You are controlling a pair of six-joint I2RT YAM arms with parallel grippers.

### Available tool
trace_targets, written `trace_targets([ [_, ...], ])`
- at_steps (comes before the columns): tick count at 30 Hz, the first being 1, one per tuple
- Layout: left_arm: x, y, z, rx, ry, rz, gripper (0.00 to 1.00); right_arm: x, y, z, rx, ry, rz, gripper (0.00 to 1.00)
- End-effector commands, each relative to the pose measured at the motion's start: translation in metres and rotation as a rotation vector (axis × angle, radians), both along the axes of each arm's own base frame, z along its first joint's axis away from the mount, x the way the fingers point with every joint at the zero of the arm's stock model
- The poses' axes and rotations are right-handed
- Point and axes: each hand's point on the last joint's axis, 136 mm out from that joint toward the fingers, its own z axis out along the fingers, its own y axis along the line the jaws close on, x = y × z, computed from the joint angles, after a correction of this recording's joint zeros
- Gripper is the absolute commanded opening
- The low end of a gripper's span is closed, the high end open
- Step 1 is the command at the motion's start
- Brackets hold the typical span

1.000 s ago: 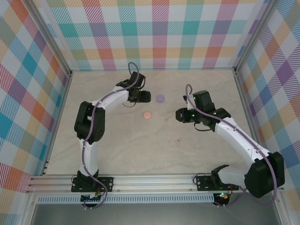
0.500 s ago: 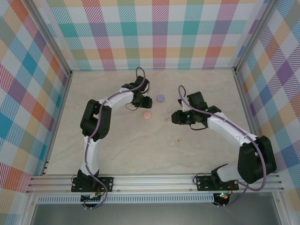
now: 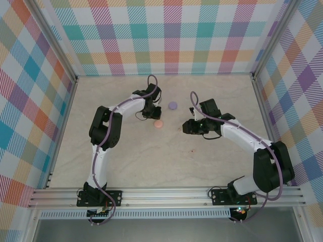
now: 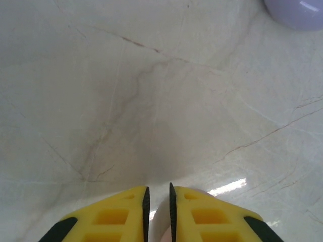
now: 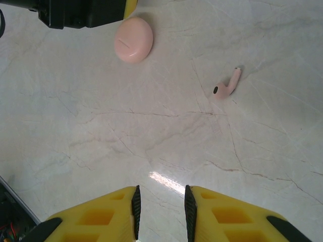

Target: Insert the wireless bluetooth earbuds into the charging case

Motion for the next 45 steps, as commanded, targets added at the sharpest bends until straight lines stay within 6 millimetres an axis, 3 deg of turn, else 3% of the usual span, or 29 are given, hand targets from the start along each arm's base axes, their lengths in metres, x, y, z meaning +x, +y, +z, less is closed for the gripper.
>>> trace_targets([
  [1, -0.017, 0.009, 0.006, -0.005, 0.042, -0.003, 0.19, 0.002, 0.012, 0.006, 0.026, 0.006, 0.029, 0.33],
  [8, -0.037, 0.012, 0.008, -0.026, 0.077, -0.006, 0.18, 0.003, 0.024, -0.003, 0.016, 0.037, 0.058, 0.33],
  [13, -0.050, 0.012, 0.010, -0.063, 0.089, 0.016, 0.19, 0.003, 0.043, -0.013, 0.005, 0.073, 0.109, 0.32],
  [24, -0.065, 0.012, 0.008, -0.113, 0.102, 0.051, 0.21, 0.014, 0.083, -0.058, -0.085, 0.181, 0.141, 0.20],
  [32, -0.072, 0.009, 0.007, -0.138, 0.115, 0.061, 0.21, 0.035, 0.086, -0.084, -0.153, 0.224, 0.068, 0.14],
  [45, -0.089, 0.003, 0.006, -0.155, 0.142, 0.052, 0.21, 0.058, 0.090, -0.098, -0.213, 0.236, 0.020, 0.14],
])
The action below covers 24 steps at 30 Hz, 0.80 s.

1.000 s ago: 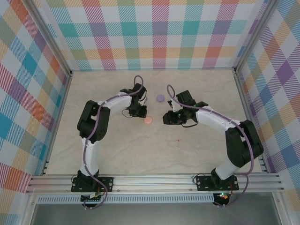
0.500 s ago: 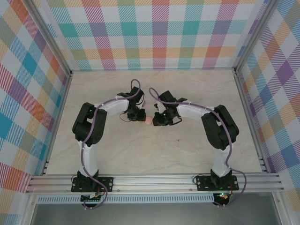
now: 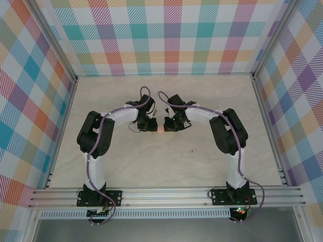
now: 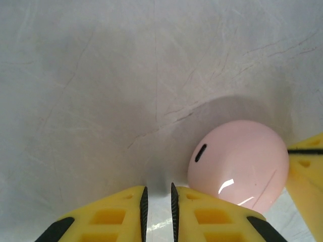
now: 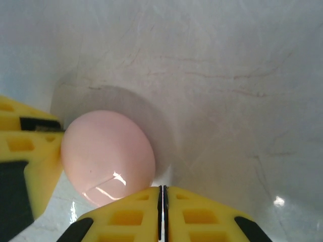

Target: Insert the wireless bluetooth earbuds into the charging case

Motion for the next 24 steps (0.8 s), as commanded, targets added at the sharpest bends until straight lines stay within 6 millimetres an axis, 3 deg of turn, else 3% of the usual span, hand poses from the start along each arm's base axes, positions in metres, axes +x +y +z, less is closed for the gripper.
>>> trace_targets([
  [1, -0.011, -0.006, 0.014, -0.038, 0.000, -0.003, 0.21, 0.005, -0.002, -0.005, -0.038, 0.014, -0.023, 0.14],
  [13, -0.024, -0.020, 0.022, -0.129, 0.017, -0.029, 0.22, 0.015, 0.002, -0.005, -0.058, 0.012, -0.018, 0.15],
  [18, -0.021, -0.006, 0.026, -0.057, -0.015, 0.002, 0.24, 0.021, -0.003, 0.000, -0.093, -0.010, -0.038, 0.15],
  [24, -0.002, 0.012, 0.037, -0.023, -0.060, 0.045, 0.24, 0.015, -0.016, 0.015, -0.121, -0.039, -0.050, 0.15],
])
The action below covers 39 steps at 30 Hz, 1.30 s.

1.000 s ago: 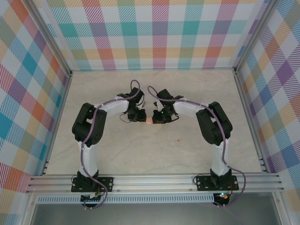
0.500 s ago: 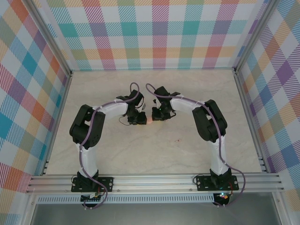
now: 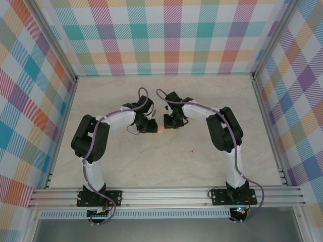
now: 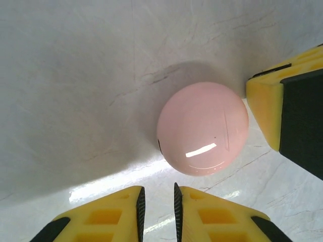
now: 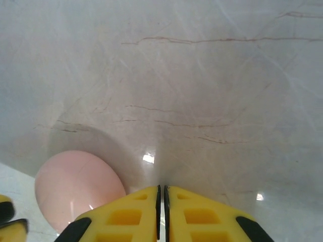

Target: Insert the wireless bluetooth earbuds into the charging case

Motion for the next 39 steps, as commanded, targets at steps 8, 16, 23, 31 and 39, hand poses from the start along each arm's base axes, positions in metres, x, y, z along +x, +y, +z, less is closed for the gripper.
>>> trace_targets([
  [8, 0.048, 0.014, 0.015, 0.032, -0.047, 0.034, 0.20, -0.033, -0.008, 0.023, 0.049, 0.024, 0.048, 0.17],
  [16, 0.069, 0.001, 0.002, 0.001, -0.019, 0.009, 0.14, -0.044, 0.002, 0.016, 0.103, 0.066, 0.042, 0.16],
  [23, 0.062, -0.010, -0.011, -0.058, 0.030, -0.003, 0.11, -0.041, 0.012, 0.008, 0.150, 0.086, 0.002, 0.14],
  [31, 0.042, -0.011, -0.016, -0.079, 0.065, -0.020, 0.11, -0.038, 0.017, -0.003, 0.155, 0.111, -0.016, 0.14],
  [39, 0.023, -0.008, -0.013, -0.061, 0.069, -0.023, 0.11, -0.032, 0.017, -0.007, 0.134, 0.108, -0.023, 0.14],
])
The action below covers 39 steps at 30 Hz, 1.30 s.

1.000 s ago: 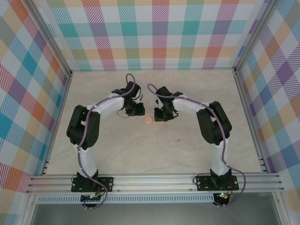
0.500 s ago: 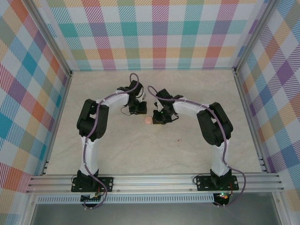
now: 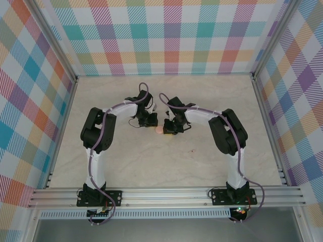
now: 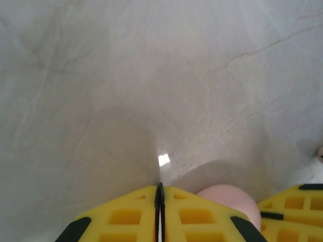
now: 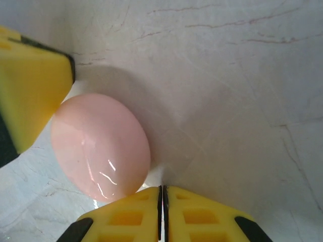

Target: Insert the wireless bluetooth earbuds into the charging case

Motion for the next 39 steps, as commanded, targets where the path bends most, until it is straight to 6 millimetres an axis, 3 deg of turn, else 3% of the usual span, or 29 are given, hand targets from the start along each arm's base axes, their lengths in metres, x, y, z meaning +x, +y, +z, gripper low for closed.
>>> trace_targets([
  [1, -0.019, 0.002, 0.008, 0.006, 0.022, -0.010, 0.11, 0.005, 0.005, -0.005, -0.010, 0.003, -0.003, 0.14],
  [15, -0.041, 0.001, 0.018, -0.005, 0.015, 0.009, 0.14, 0.015, 0.000, -0.004, -0.067, -0.029, 0.005, 0.15],
  [20, -0.037, 0.017, 0.028, 0.056, -0.041, 0.061, 0.18, 0.017, -0.011, 0.003, -0.111, -0.066, -0.004, 0.17],
  [27, -0.030, 0.037, 0.052, 0.054, -0.192, 0.157, 0.29, 0.014, -0.018, 0.030, -0.045, -0.119, -0.018, 0.21],
  [33, -0.028, 0.031, 0.061, -0.094, -0.209, 0.188, 0.35, 0.004, -0.003, 0.044, 0.113, -0.103, -0.013, 0.31],
  [39, -0.026, 0.014, 0.053, -0.203, -0.154, 0.174, 0.39, 0.003, 0.014, 0.041, 0.215, -0.046, -0.033, 0.37],
])
